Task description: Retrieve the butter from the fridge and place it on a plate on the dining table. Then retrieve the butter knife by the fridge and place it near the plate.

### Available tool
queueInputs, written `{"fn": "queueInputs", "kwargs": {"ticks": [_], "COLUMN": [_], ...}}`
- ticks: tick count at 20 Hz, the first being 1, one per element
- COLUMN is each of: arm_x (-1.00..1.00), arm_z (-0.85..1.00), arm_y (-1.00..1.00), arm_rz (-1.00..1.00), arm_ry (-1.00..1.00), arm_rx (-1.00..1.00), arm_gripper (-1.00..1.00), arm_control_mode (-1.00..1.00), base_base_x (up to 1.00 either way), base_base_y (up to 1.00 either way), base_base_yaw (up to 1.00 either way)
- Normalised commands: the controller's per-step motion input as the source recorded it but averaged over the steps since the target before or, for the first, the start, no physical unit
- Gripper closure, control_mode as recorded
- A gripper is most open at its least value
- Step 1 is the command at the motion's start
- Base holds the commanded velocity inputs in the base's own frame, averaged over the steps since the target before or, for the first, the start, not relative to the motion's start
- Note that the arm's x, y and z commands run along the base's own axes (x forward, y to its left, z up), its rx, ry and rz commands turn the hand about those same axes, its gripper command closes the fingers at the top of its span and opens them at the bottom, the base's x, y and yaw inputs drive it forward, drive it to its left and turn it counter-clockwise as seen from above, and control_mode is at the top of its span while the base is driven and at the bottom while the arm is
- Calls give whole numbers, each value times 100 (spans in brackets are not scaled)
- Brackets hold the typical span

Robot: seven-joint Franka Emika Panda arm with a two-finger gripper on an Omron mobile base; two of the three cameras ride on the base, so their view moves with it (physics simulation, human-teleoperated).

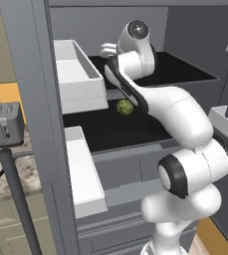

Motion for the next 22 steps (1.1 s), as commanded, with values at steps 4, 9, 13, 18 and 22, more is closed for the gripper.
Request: {"fn": "queueInputs", "kwargs": {"ticks": [4,9,13,18,22], "arm_x": [35,30,20,10,0], "arm_z": [-12,-12,-1,0,-3], "arm_y": [0,0,0,0,-3], "arm_rz": [-4,-4,0,0,0], "arm_ry": [4,10,12,18,13], "arm_rx": [0,0,0,0,-1], "arm_gripper": [-100,-100,-100,-100,-100], "arm_control_mode": [-100,-100,-100,-100,-100], "base_base_x": [0,0,0,0,0], "base_base_y": [0,0,0,0,0], "base_base_yaw": [0,0,0,0,0]}}
